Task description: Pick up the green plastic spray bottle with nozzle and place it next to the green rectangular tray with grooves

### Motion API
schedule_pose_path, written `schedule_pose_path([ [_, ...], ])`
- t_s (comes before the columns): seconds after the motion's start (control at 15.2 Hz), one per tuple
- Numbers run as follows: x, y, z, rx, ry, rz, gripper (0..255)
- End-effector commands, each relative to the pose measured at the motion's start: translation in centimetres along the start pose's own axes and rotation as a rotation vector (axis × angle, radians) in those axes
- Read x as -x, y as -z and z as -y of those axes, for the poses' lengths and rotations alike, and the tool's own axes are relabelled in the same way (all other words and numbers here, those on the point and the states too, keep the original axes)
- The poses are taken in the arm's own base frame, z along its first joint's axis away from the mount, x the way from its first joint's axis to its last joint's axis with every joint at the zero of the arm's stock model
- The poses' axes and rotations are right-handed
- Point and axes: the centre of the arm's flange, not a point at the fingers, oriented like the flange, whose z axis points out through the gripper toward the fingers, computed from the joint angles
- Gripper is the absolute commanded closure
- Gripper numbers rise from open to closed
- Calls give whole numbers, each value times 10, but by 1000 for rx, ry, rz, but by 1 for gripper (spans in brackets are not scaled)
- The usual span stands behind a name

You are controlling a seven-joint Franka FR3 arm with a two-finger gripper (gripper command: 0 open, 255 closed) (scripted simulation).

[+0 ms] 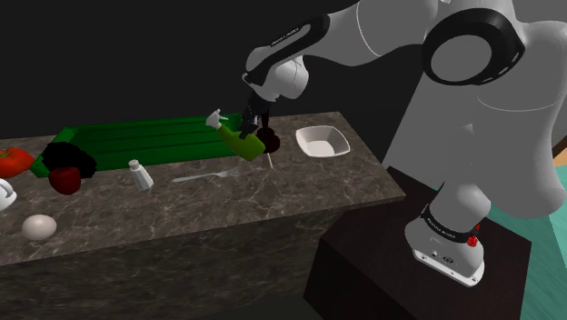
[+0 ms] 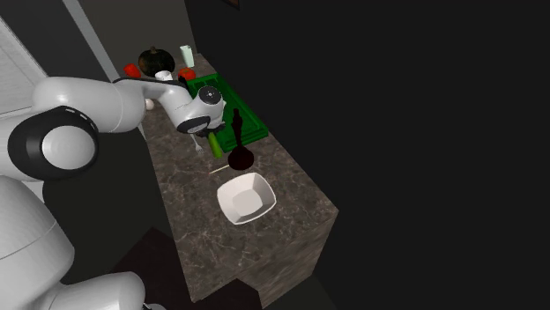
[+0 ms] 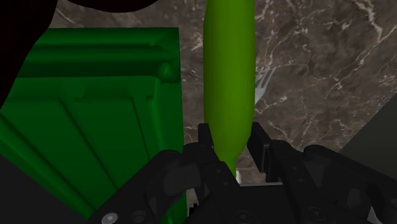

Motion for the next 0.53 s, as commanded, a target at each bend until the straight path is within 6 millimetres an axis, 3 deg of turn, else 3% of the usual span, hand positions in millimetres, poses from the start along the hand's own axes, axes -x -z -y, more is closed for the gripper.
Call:
schedule_pose_path([
  [0.0, 3, -2, 0, -2, -2, 6, 255],
  [0.2, 3, -2, 0, -2, -2, 6, 255],
  [0.26, 3, -3, 0, -2, -2, 6, 0],
  [0.46, 2, -3, 0, -2, -2, 6, 0],
])
